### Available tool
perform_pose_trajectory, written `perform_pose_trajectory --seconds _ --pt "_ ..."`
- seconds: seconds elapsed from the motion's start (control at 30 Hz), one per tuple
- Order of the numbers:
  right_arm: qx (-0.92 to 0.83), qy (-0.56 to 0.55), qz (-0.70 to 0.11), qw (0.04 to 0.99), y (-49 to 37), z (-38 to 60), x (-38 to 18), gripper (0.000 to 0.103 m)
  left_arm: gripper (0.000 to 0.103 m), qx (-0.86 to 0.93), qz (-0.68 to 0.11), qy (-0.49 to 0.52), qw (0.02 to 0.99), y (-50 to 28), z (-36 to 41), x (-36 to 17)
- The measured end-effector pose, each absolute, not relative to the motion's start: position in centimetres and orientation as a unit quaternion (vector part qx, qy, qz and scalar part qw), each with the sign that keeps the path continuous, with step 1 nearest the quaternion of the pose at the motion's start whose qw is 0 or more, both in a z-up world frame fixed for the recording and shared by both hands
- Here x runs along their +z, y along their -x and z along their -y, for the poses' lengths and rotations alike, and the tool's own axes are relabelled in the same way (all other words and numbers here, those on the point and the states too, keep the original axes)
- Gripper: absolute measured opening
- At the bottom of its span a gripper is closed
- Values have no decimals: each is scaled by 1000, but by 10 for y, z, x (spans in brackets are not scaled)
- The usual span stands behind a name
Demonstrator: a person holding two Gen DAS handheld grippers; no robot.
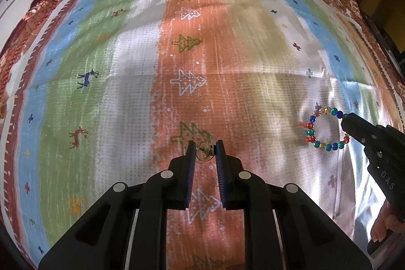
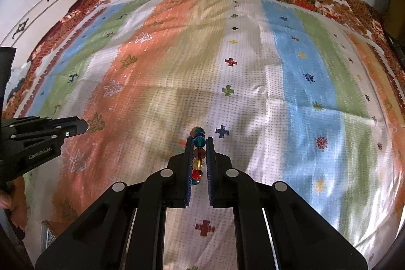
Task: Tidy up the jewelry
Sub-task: 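Lift the gold ring and bracelet and carry both over the tin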
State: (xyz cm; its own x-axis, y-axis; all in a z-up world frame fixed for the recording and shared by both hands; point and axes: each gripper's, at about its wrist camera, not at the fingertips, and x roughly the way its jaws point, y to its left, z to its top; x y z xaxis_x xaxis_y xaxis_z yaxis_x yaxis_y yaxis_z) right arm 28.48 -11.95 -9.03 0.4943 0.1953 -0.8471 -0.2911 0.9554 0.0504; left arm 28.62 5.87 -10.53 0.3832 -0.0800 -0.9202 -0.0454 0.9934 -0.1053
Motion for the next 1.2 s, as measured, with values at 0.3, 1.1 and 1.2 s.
perform_pose_trajectory --seconds 0.3,1.1,1.2 --pt "148 45 -470 869 -269 120 -76 10 15 -20 -541 67 838 -273 -57 -90" --pt "177 53 -430 884 -223 115 -39 10 15 -32 -506 94 857 -229 -56 -56" --pt "178 49 -425 886 -217 117 -35 10 15 -34 -503 96 859 -222 -55 -52"
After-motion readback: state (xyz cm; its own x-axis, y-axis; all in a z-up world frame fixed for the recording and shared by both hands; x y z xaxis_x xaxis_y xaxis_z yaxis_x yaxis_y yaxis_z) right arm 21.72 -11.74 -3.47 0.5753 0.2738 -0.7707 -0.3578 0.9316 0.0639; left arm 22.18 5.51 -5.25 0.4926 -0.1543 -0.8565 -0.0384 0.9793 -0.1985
